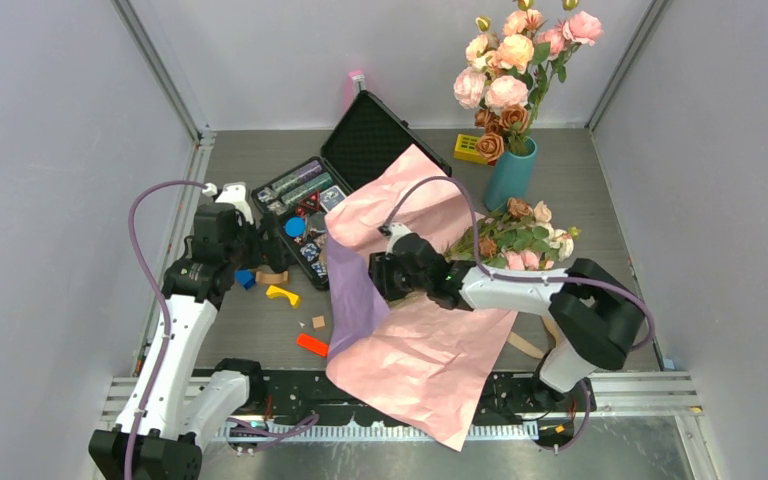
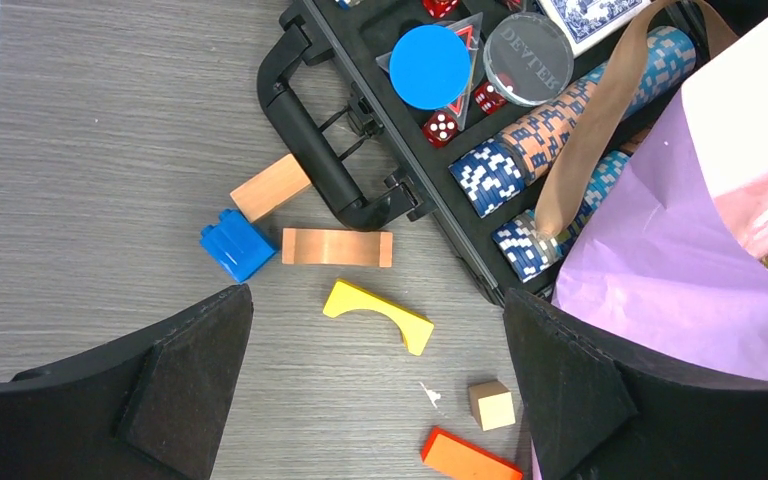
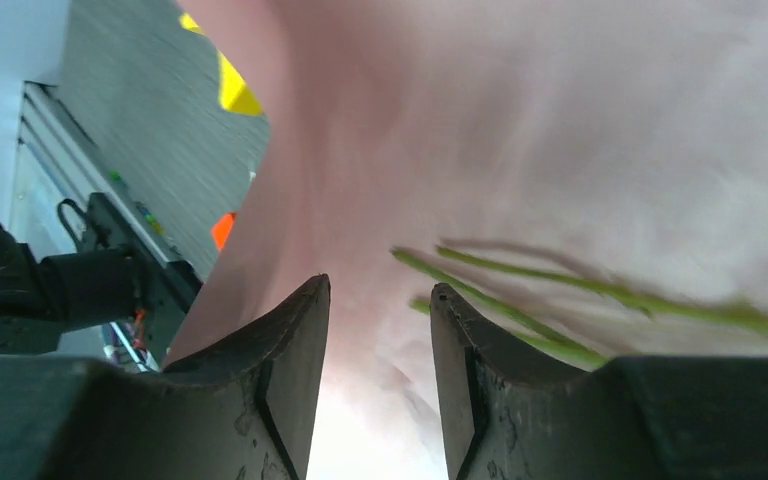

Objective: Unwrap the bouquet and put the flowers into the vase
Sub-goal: Unfold the wrapping paper at the center of the board.

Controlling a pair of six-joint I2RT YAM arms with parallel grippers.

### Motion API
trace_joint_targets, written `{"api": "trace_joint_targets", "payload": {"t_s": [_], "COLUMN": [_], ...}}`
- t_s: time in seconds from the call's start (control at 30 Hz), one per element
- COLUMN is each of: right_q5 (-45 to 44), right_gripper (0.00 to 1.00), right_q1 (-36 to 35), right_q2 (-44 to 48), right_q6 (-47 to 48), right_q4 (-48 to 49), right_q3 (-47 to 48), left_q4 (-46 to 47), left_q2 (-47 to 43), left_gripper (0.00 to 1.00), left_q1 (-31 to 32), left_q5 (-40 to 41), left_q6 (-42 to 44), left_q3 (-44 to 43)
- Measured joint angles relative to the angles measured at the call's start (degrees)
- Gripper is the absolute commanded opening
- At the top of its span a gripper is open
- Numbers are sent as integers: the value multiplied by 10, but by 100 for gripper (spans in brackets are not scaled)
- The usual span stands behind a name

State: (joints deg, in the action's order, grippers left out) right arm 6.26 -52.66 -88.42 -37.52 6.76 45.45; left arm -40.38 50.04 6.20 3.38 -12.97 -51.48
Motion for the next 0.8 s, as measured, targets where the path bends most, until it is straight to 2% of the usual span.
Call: {"api": "trace_joint_targets", "payload": {"t_s": [0.27,0.53,0.8], "right_q5": [45,65,63], "right_gripper": [49,53,60], "right_q1": [-43,-73,-86], "right_q2": [-157,-306,-317], "right_q6": [6,13,3], "right_q4": [61,55,46], "right_q3": [126,257,276], "left_q4": [3,6,7], "left_q2": [16,18,19], "left_gripper": [100,100,100], "left_q1": [0,0,0], "left_q5": [0,-2,-11], "left_q6": [0,0,0], "left_q3": [0,0,0]}}
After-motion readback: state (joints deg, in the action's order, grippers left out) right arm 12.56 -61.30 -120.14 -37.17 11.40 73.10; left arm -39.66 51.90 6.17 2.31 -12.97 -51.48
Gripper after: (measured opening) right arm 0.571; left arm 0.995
